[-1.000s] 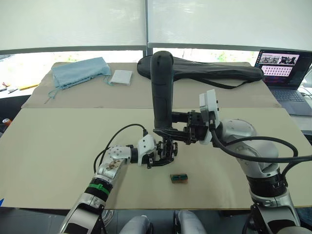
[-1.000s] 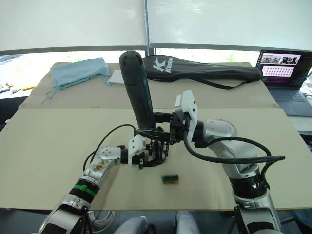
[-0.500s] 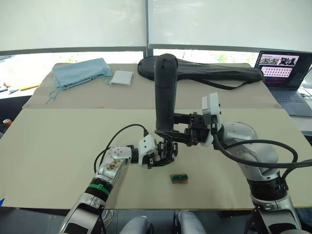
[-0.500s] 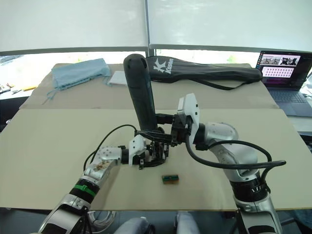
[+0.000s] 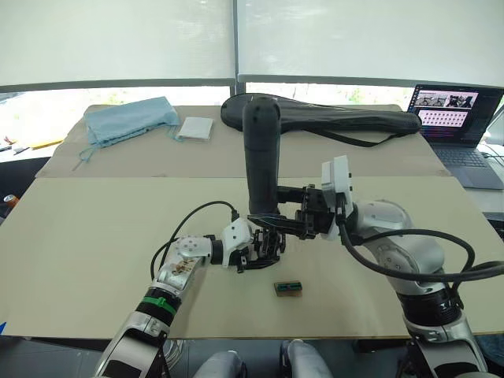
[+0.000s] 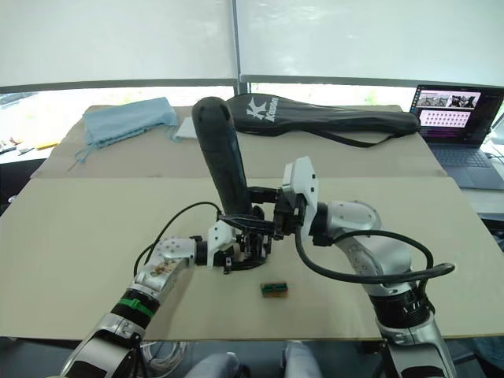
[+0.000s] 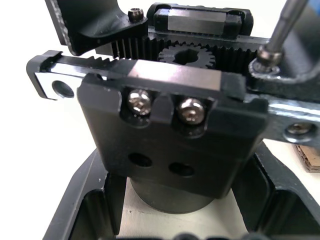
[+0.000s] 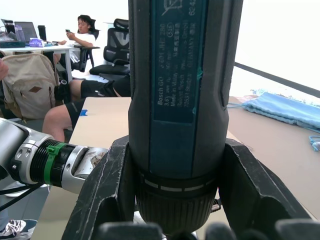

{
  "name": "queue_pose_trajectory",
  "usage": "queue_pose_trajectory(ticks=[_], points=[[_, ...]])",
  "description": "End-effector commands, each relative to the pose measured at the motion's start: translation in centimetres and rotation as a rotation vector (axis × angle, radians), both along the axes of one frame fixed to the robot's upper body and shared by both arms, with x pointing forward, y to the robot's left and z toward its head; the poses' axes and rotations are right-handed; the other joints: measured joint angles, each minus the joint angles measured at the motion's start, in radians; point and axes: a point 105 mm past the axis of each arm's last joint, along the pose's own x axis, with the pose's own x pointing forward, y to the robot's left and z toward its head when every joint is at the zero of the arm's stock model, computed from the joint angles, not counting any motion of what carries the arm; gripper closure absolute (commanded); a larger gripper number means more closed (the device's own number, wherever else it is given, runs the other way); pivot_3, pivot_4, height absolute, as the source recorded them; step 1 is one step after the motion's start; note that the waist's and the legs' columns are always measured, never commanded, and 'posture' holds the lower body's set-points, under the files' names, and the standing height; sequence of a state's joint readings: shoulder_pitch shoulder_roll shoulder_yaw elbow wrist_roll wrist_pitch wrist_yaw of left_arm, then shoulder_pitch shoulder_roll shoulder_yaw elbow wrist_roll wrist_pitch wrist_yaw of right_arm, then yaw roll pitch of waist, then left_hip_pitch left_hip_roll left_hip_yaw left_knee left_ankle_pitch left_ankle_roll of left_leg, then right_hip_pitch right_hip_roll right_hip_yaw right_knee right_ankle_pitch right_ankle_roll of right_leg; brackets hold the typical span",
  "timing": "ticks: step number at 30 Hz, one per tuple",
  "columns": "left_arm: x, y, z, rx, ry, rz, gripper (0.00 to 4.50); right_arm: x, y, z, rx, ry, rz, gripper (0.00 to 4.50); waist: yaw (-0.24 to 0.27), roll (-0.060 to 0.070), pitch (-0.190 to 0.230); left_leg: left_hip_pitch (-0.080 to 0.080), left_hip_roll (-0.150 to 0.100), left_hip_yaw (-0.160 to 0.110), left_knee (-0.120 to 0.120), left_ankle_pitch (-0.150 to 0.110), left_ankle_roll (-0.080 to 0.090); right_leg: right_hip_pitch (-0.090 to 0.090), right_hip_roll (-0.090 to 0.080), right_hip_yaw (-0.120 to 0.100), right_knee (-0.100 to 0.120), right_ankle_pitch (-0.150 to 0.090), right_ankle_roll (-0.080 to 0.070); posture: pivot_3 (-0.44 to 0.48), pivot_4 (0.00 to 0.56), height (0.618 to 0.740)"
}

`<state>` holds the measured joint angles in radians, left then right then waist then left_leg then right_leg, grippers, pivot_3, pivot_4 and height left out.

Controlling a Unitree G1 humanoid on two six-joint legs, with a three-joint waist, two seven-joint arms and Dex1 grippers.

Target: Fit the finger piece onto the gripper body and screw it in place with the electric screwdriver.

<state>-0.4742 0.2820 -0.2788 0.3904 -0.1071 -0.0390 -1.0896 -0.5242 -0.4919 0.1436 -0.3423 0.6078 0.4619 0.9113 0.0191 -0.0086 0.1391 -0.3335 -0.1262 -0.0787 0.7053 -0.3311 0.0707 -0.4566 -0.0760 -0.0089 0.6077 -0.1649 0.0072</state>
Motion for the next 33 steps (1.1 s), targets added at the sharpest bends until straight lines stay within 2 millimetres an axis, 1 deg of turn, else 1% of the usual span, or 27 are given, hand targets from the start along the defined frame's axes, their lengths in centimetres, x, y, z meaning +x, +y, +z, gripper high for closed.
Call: queue_pose_trajectory(ticks=[1,8,12,15,18,21,25,29,30,32,33], points=[[-0.7,0.0,-1.4,0.05,0.046,-0.017,2.16,0.8,-0.2,-2.1,-0.069,0.079,-0.044,2.6,0.0,0.0,0.0,0.0,0.0,0.0,0.0,0.0,0.0,0.0,0.0,0.0,0.0,0.0,0.0,0.0,0.15,0.74],[-0.7,0.1,-1.6,0.051,0.053,-0.015,2.16,0.8,-0.3,-1.7,-0.057,0.077,-0.042,2.6,0.0,-0.001,-0.001,0.0,0.0,0.0,0.0,0.0,0.0,0.0,0.0,0.0,0.0,0.0,0.0,0.0,0.15,0.74],[-0.6,0.1,-1.8,0.054,0.06,-0.011,2.16,0.9,-0.8,0.1,-0.019,0.051,-0.018,2.6,0.0,-0.001,-0.001,0.0,0.0,0.0,0.0,0.0,0.0,0.0,0.0,0.0,0.0,0.0,0.0,0.0,0.15,0.74],[-0.6,0.2,-2.0,0.06,0.062,-0.005,2.16,-0.4,-1.0,2.5,0.06,0.015,0.081,2.6,0.0,-0.001,-0.001,0.0,0.0,0.0,0.0,0.0,0.0,0.0,0.0,0.0,0.0,0.0,0.0,0.0,0.15,0.74],[-0.5,0.3,-2.2,0.069,0.064,0.002,2.16,-1.4,-1.1,4.6,0.126,-0.045,0.144,2.6,0.0,-0.001,0.0,-0.002,0.0,0.0,0.0,0.0,0.0,-0.001,0.0,0.001,0.0,0.0,0.0,0.0,0.15,0.74],[-0.4,0.4,-2.3,0.074,0.066,0.011,2.16,-2.1,-1.0,6.1,0.179,-0.098,0.179,2.6,0.0,-0.001,0.0,-0.002,0.0,0.0,0.0,0.0,0.0,-0.002,0.0,0.002,-0.001,0.0,0.0,0.0,0.15,0.74],[-0.4,0.4,-2.5,0.077,0.068,0.02,2.16,-2.9,-0.9,7.2,0.229,-0.15,0.201,2.6,0.0,-0.001,0.0,-0.002,0.0,0.0,0.0,0.0,0.0,-0.001,0.0,0.002,-0.001,0.0,0.0,0.0,0.15,0.74],[-0.2,0.6,-2.5,0.062,0.091,0.05,2.16,-3.5,-1.2,7.6,0.243,-0.185,0.207,2.6,0.001,-0.001,0.0,-0.002,0.0,0.0,0.0,0.0,0.0,-0.001,0.0,0.002,0.0,0.0,0.0,0.0,0.15,0.74],[-0.1,0.6,-2.5,0.063,0.088,0.056,1.14,-3.7,-1.4,7.7,0.246,-0.195,0.208,2.6,0.001,-0.001,0.0,-0.002,0.0,0.0,0.0,0.0,0.0,-0.001,0.0,0.002,0.0,0.0,0.0,0.0,0.15,0.74],[0.1,0.8,-2.5,0.066,0.072,0.067,0.34,-4.0,-1.6,8.0,0.25,-0.206,0.211,2.6,0.002,-0.001,-0.001,-0.002,0.0,0.0,0.0,0.0,0.0,-0.001,0.0,0.002,0.0,0.0,0.0,0.0,0.15,0.74],[0.0,1.0,-2.5,0.066,0.067,0.065,0.07,-4.5,-1.7,8.2,0.242,-0.215,0.226,2.6,0.002,-0.001,-0.001,-0.002,0.0,0.0,0.0,0.0,0.0,-0.001,0.0,0.002,0.0,0.0,0.0,0.0,0.15,0.74]])
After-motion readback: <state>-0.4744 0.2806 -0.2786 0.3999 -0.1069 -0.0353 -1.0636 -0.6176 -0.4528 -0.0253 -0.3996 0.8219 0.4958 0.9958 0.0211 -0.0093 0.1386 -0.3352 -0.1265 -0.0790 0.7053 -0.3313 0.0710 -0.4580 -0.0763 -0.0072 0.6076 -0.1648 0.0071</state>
